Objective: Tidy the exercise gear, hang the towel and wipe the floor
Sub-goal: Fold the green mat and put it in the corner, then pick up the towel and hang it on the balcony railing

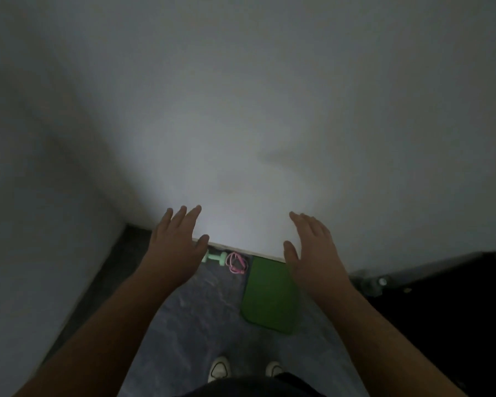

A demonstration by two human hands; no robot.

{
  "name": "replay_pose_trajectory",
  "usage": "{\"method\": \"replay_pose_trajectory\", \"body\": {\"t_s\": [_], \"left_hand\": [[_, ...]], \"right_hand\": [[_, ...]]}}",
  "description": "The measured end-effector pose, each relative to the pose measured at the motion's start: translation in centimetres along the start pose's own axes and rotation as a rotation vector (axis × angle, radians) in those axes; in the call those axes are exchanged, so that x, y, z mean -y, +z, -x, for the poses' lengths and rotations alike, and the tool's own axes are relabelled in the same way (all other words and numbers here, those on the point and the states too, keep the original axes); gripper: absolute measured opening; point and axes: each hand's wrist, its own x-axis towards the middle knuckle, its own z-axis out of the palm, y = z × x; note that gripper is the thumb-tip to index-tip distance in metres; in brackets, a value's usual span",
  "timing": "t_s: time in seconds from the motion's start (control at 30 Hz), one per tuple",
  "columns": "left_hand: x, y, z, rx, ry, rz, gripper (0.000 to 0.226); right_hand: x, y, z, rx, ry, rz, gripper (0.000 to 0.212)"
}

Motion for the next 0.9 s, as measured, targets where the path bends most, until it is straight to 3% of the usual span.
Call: {"method": "replay_pose_trajectory", "body": {"t_s": [0.23, 0.5, 0.7, 0.9], "left_hand": [[0.1, -2.0, 5.7, -0.158, -0.317, -0.009, 0.065], [-1.4, -1.8, 19.2, -0.276, -0.677, -0.015, 0.069], [-2.2, -1.8, 33.9, -0.451, -0.950, -0.033, 0.067], [-4.8, 0.9, 50.9, -0.585, -1.310, -0.039, 0.068]], "right_hand": [[2.4, -0.6, -2.4, 0.157, -0.308, -0.034, 0.060], [5.9, 1.4, -0.4, 0.392, -0.657, -0.118, 0.058], [12.8, 4.8, 7.9, 0.547, -0.967, -0.168, 0.072], [19.7, 7.1, 21.1, 0.686, -1.337, -0.168, 0.061]]}}
